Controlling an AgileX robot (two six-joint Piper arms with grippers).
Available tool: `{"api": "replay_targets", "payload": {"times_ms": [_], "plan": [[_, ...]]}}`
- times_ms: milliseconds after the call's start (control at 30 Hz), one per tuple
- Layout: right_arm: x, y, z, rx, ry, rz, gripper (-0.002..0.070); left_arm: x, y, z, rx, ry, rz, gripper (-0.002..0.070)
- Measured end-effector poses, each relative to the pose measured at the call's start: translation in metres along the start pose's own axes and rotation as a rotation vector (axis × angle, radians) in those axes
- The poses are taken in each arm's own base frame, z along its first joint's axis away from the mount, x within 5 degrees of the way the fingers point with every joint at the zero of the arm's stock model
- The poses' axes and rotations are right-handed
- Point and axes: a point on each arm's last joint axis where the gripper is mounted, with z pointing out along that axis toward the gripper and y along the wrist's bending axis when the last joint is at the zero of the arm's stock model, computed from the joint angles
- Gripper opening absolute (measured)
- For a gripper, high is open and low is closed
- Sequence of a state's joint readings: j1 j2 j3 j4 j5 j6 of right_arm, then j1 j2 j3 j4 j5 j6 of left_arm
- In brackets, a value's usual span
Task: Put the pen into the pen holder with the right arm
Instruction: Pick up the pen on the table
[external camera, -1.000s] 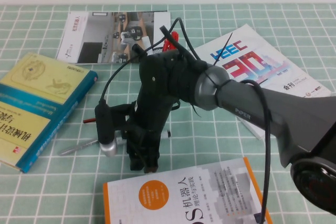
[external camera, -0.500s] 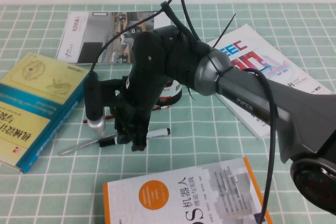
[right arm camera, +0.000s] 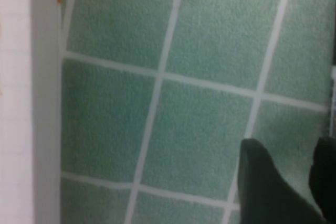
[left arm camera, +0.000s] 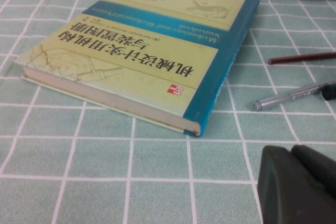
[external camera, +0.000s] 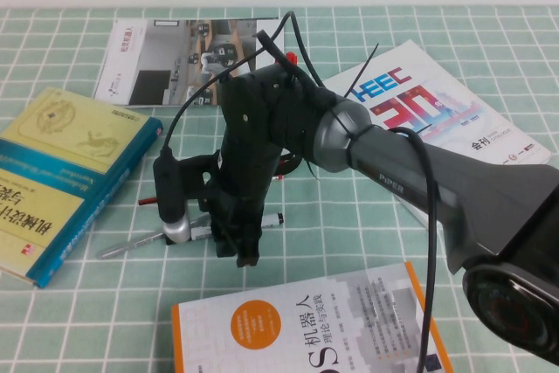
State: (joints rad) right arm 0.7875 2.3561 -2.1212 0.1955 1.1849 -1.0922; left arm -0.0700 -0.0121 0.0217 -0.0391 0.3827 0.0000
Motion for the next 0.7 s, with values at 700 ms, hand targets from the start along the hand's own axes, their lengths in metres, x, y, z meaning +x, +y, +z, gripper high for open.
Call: {"api": "replay_targets", "payload": {"times_ms": [700], "plan": [[0.003, -0.017, -0.015, 0.115, -0.014, -0.005, 0.0195, 0.0, 0.0, 0.0, 0.0, 0.0, 0.0, -0.0004]]}}
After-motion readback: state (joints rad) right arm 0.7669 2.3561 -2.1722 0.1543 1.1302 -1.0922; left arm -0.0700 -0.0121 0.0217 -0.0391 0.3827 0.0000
